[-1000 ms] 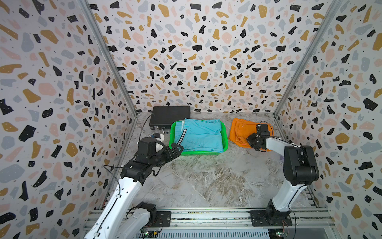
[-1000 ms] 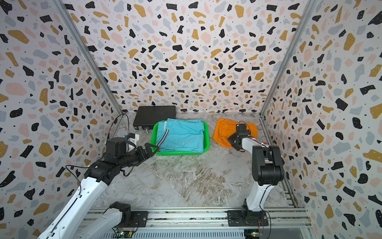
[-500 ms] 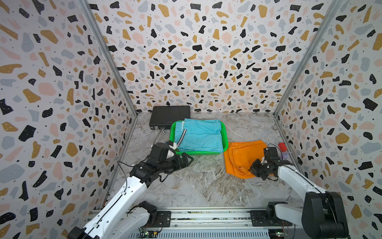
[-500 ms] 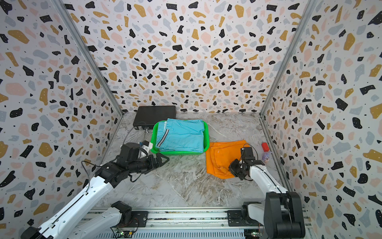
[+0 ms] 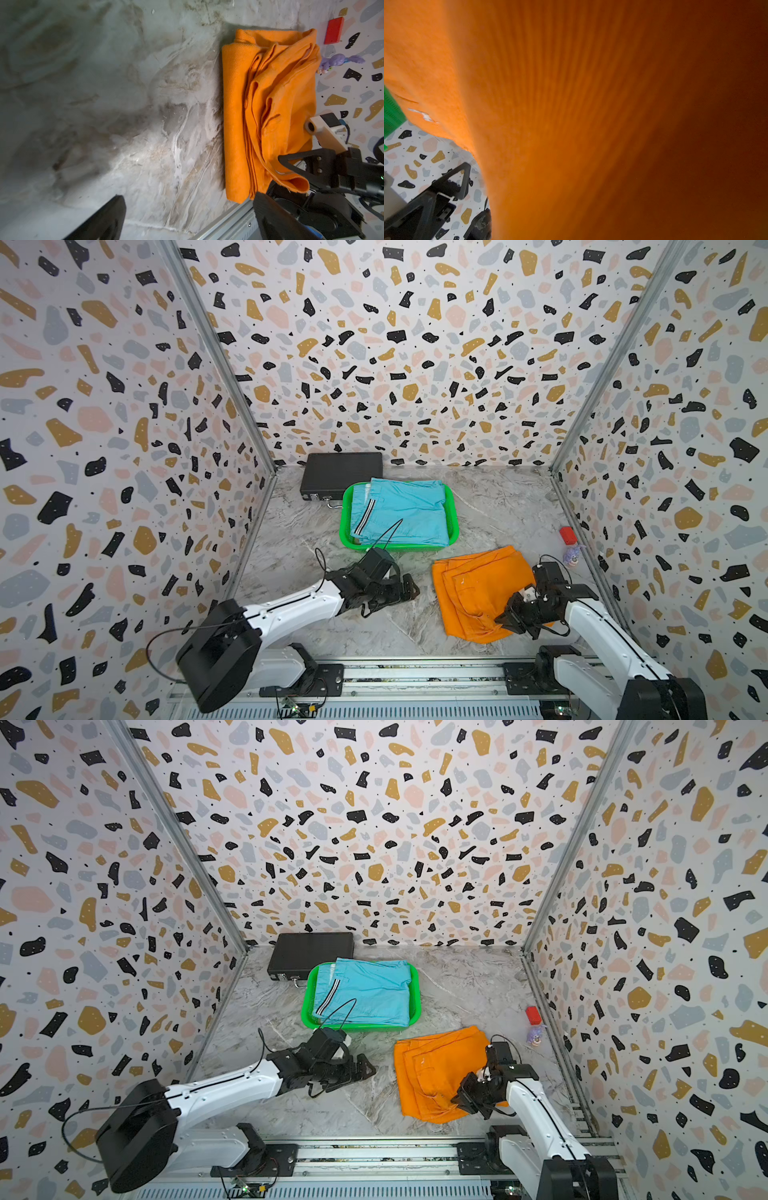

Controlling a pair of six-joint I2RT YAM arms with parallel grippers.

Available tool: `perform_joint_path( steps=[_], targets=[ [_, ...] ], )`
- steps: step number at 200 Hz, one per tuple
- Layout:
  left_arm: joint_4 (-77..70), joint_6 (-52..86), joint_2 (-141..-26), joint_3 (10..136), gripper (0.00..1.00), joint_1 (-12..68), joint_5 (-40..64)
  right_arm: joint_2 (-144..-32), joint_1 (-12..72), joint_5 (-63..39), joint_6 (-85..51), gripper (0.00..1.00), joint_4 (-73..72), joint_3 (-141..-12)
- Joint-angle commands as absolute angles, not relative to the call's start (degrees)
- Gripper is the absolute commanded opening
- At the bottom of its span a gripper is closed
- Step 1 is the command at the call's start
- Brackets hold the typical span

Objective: Put the folded long pants in the basket
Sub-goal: Move the long pant to the center of the board, then pick up the long pant at the center of the board.

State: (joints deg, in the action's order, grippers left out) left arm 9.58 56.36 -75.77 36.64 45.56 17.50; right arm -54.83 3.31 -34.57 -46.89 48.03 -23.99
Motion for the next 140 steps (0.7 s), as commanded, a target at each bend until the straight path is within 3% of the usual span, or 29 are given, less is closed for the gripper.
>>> perform_joint_path(
  steps=[1, 16, 37, 93, 140],
  targets=[
    [3.9, 58.2, -78.8, 39.6, 0.99, 47.8, 17.4, -55.0, 3.9, -41.2, -46.6, 0.40, 50.1, -21.2],
    [3.9, 58.3, -81.1, 40.9, 0.97, 48.8, 17.6, -53.8, 3.9, -45.2, -47.6, 0.54, 47.9, -21.4],
    [3.9, 58.4, -83.9, 42.6, 0.96, 49.9, 17.8, -52.2, 4.0, -49.4, -46.8, 0.66, 47.1, -24.9],
    [3.7, 57.9, -91.3, 48.1, 0.92, 52.7, 19.3, -56.6, 5.8, -52.4, -36.6, 0.73, 55.9, -46.5],
    [3.7, 58.1, -98.3, 52.6, 0.87, 53.5, 20.8, -59.0, 7.0, -53.6, -33.1, 0.74, 57.7, -55.8]
  ],
)
